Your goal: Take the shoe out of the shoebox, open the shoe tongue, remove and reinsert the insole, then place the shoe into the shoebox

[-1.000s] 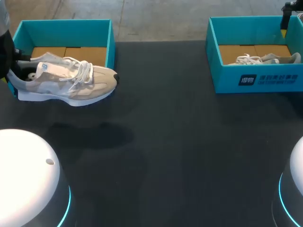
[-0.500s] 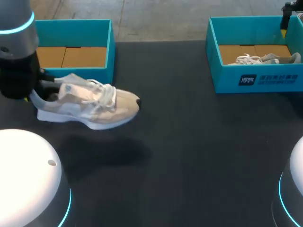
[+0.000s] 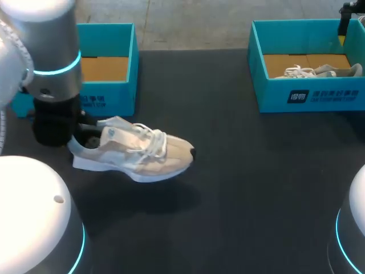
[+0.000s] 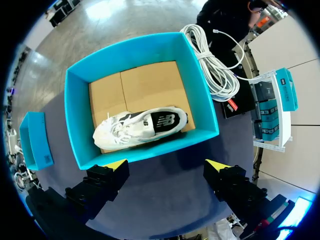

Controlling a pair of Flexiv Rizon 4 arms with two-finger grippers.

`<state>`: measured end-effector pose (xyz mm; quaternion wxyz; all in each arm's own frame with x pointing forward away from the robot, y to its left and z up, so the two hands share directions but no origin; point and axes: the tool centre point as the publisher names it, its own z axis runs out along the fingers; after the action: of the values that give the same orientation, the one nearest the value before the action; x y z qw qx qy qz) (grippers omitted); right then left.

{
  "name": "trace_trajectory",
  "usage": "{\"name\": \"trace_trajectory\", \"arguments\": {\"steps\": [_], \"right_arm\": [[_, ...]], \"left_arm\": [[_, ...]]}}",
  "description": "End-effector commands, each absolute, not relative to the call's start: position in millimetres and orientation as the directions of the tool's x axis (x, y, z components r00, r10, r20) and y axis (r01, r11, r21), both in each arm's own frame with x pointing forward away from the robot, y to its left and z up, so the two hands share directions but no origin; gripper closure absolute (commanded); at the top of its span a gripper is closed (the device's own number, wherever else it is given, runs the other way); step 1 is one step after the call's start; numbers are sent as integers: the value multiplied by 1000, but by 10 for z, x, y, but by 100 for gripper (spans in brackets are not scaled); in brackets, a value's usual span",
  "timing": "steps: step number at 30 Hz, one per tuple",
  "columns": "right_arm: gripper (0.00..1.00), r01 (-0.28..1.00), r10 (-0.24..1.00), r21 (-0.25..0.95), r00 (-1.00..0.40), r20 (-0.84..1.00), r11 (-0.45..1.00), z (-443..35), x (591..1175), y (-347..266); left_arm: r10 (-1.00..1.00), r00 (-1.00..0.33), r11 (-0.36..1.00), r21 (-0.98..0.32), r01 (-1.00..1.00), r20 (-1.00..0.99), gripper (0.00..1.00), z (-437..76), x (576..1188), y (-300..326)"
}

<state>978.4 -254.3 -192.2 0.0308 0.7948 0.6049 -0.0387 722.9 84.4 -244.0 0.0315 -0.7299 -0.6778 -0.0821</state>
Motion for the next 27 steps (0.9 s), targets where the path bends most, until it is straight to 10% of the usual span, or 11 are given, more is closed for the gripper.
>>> {"name": "trace_trajectory", "arguments": {"steps": [1, 27], "right_arm": [[0, 964, 959, 2, 266, -100, -267, -1922, 9783, -2542], [0, 964, 959, 2, 266, -100, -267, -1922, 9783, -2542]], "left_arm": [[982, 69, -79, 51, 996, 174, 100, -2588, 7324, 638], [982, 85, -97, 65, 993, 166, 100, -3305, 7472, -179]]}}
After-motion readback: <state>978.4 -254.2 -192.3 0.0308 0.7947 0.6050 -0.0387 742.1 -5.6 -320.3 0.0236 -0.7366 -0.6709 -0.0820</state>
